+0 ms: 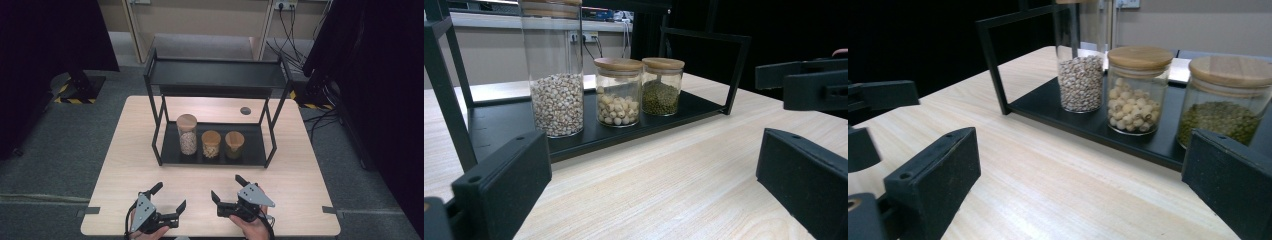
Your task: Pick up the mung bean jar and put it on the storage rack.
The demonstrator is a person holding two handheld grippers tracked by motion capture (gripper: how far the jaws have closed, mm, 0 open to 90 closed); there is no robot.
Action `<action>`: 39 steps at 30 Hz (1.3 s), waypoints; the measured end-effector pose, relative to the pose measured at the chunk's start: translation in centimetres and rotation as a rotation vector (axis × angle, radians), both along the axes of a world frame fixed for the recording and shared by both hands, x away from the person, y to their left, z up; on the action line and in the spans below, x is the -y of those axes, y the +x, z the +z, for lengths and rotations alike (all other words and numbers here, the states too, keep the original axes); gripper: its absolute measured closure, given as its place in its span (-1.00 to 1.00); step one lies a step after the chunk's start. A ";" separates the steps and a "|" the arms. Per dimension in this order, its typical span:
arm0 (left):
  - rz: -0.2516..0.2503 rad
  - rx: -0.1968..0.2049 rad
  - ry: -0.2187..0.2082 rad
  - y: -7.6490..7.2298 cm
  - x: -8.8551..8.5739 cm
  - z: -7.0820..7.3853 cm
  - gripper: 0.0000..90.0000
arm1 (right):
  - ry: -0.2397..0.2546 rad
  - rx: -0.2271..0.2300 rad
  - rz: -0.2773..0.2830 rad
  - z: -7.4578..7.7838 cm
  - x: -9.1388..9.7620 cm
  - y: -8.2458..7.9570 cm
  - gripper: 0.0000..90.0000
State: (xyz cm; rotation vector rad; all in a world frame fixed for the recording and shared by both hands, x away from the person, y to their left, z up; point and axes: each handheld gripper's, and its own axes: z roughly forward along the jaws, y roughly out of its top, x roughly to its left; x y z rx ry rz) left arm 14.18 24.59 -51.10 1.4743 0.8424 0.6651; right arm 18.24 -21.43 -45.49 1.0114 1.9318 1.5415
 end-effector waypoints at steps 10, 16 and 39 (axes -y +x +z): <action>0.002 0.001 0.001 0.0 0.0 0.0 -0.98 | 0.010 0.011 0.030 -0.4 0.2 -1.0 -0.94; 0.003 0.001 0.002 0.0 0.0 0.0 -0.99 | 0.007 0.004 0.041 -0.6 0.2 -1.1 -0.94; 0.003 0.002 0.003 0.0 0.0 0.0 -0.98 | 0.006 0.007 0.037 -0.7 0.2 -1.1 -0.94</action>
